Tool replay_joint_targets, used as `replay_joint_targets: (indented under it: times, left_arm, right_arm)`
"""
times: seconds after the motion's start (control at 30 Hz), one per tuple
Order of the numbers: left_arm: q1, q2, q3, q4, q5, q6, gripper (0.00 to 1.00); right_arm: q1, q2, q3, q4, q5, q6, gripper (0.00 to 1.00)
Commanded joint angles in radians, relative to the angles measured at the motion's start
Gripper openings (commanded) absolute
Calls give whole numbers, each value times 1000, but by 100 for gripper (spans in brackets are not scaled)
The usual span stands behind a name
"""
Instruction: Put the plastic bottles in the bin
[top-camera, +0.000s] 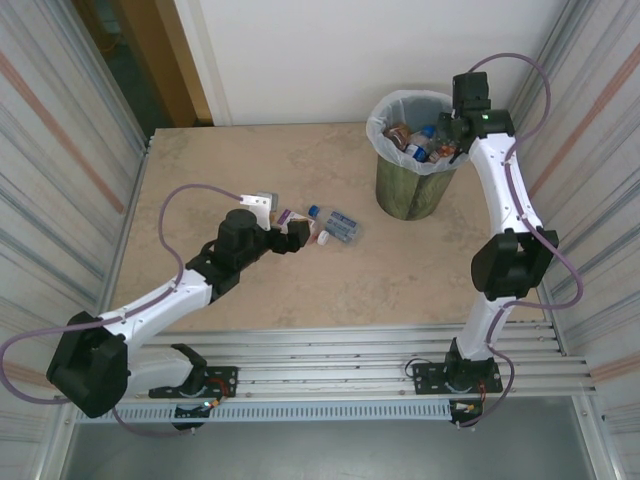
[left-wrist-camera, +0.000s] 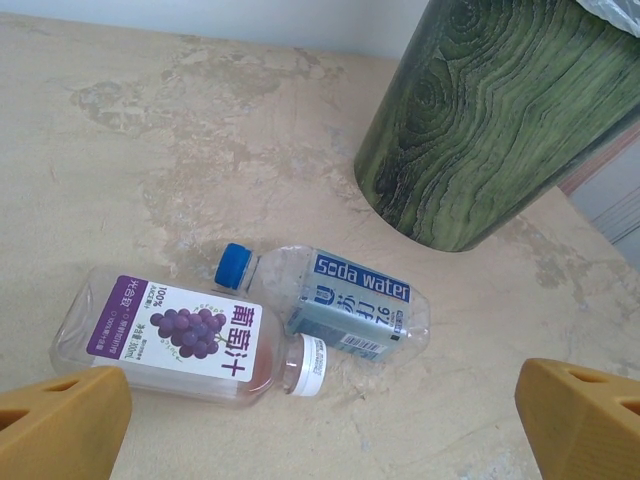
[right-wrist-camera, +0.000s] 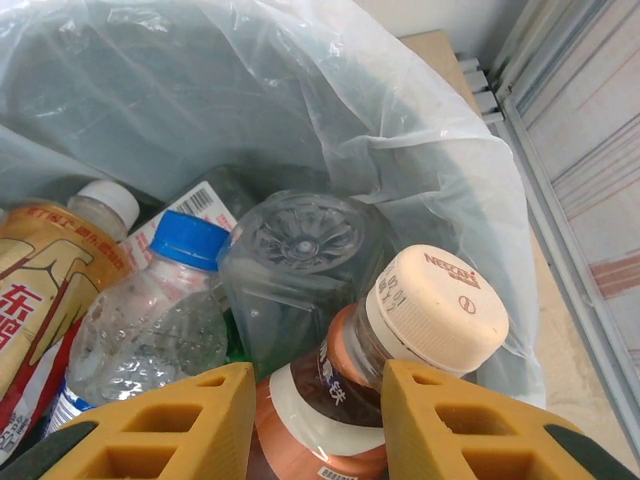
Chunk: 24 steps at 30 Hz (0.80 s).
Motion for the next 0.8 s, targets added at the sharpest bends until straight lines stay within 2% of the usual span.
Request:
replay_joint_targets:
  times: [0.0, 0.27, 0.4, 0.6, 0.77]
  left_arm:
    - [10, -4, 42, -9, -19, -17, 99]
    - [21, 10, 89, -134, -150, -94, 99]
    - [43, 19, 95, -173, -169, -151, 99]
    - [87, 73, 136, -263, -167, -237, 99]
    - [116, 156, 195, -344, -173, -327, 99]
  right_arm:
    - [-1, 36, -5, -7, -38, 19, 38]
    - [15, 60, 48, -13, -61, 13, 40]
    - [34, 74, 123, -54, -51, 3, 43]
    - [93, 30, 226, -104, -53, -14, 59]
    - [183, -55, 187, -94, -29, -33, 74]
